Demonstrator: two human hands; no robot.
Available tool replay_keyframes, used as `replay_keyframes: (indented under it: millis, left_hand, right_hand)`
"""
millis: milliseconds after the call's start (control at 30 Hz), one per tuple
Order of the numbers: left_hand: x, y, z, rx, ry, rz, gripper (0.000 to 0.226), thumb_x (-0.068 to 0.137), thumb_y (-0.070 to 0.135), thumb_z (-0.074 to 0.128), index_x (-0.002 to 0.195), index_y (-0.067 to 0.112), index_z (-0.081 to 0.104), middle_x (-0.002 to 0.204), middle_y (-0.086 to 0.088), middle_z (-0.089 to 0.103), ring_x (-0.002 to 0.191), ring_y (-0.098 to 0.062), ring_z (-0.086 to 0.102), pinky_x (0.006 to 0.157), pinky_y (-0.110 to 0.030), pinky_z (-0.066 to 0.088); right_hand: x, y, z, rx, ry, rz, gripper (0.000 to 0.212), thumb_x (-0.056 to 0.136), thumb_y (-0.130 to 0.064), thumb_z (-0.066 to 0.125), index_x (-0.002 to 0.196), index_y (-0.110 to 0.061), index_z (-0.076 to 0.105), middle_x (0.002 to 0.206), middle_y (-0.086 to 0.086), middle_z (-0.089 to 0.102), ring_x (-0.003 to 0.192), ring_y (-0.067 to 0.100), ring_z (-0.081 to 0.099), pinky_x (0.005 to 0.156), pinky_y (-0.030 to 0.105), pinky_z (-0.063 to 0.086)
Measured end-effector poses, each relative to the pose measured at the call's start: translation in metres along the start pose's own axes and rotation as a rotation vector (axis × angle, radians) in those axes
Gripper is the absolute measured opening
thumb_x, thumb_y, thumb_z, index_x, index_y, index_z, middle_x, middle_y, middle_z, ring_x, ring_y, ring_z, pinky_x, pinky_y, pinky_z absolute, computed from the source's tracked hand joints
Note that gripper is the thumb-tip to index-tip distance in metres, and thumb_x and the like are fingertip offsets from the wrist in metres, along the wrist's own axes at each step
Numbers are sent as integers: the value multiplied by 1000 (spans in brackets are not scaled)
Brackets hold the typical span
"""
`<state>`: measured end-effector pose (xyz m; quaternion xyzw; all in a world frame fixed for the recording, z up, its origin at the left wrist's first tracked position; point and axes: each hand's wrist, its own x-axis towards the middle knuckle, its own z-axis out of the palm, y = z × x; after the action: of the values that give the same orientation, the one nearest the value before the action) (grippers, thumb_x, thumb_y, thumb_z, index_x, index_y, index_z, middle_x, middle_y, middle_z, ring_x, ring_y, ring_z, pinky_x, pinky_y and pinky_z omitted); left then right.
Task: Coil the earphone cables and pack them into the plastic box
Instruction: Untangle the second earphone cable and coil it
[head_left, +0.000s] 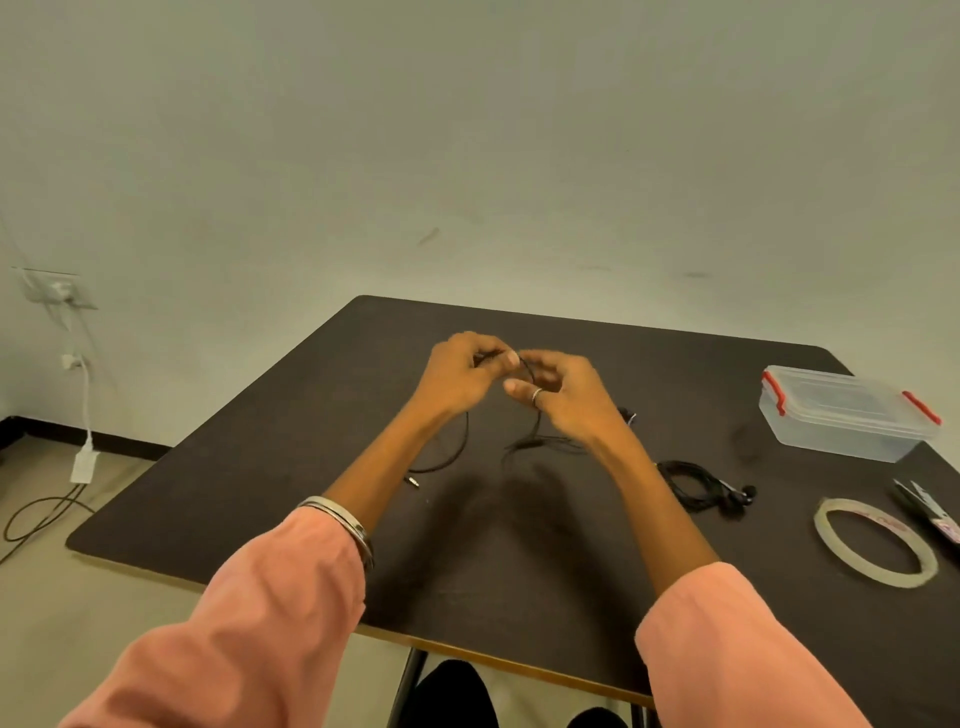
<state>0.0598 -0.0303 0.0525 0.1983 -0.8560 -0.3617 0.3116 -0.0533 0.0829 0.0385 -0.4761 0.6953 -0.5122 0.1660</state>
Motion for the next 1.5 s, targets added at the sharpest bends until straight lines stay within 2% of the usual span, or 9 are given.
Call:
replay_keyframes:
  millis: [133,333,533,667,800,1067,1200,1400,1500]
  left_hand:
    - [0,-21,1,15,126,-64,25,78,27,77,102,24,71,105,5,53,91,-10,55,76,-14,42]
    - [3,-71,-8,305,359,-181,31,83,16,72,112,8,67,125,-12,43,117,-25,45,92,-19,32]
    - [0,-88,-2,263,456,-150,25,86,7,66,111,5,68,115,-12,53,93,-15,55,73,-5,36]
    - [-4,-86,-3,210,533,-44,20,85,-3,61,101,5,71,105,-10,58,79,-2,52,67,1,37]
    - [-11,-83,-2,189,568,51,26,84,-10,53,96,5,71,100,-10,60,73,1,55,68,-1,40]
    - [-17,-83,-8,140,665,59,21,87,-4,55,91,8,71,97,-6,62,81,-7,57,68,-6,41]
    - [-20,-86,-6,494,615,-79,15,91,25,57,94,23,71,124,2,60,123,-21,45,91,-40,25]
    - [-19,-59,24,498,166,196,44,92,63,29,121,46,57,121,24,60,133,-5,35,105,-55,6]
    - [-19,-60,33,382,119,211,31,94,53,39,108,43,65,101,21,66,119,-3,47,101,-51,11]
  right_hand:
    - [-2,22,-4,170,301,55,15,95,-14,57,90,-9,71,63,5,66,56,17,59,56,25,51]
    - [1,47,-24,156,916,246,27,97,-23,53,79,-8,66,64,7,59,61,17,54,61,39,50]
    - [3,43,-13,-906,598,195,65,89,-37,58,143,-12,34,147,15,30,131,34,26,100,50,25]
    - [7,32,9,-922,111,-202,41,93,-26,54,134,-20,51,143,-1,44,129,24,33,98,42,25]
    - [9,39,34,-933,-389,-195,30,98,-22,48,127,-25,57,136,-8,50,124,19,38,91,37,21]
    - [5,51,19,-577,54,-200,23,77,4,45,88,-12,57,80,-10,56,83,17,59,80,27,31]
    - [4,42,5,-127,425,-244,18,87,7,39,87,-6,51,68,-2,52,57,9,47,52,22,37]
    - [5,38,16,-171,375,-373,11,92,5,46,91,-3,53,71,-14,47,58,4,46,56,11,32]
    - [7,41,18,-231,356,-397,13,88,7,47,91,-4,54,76,-11,51,65,2,46,60,17,36]
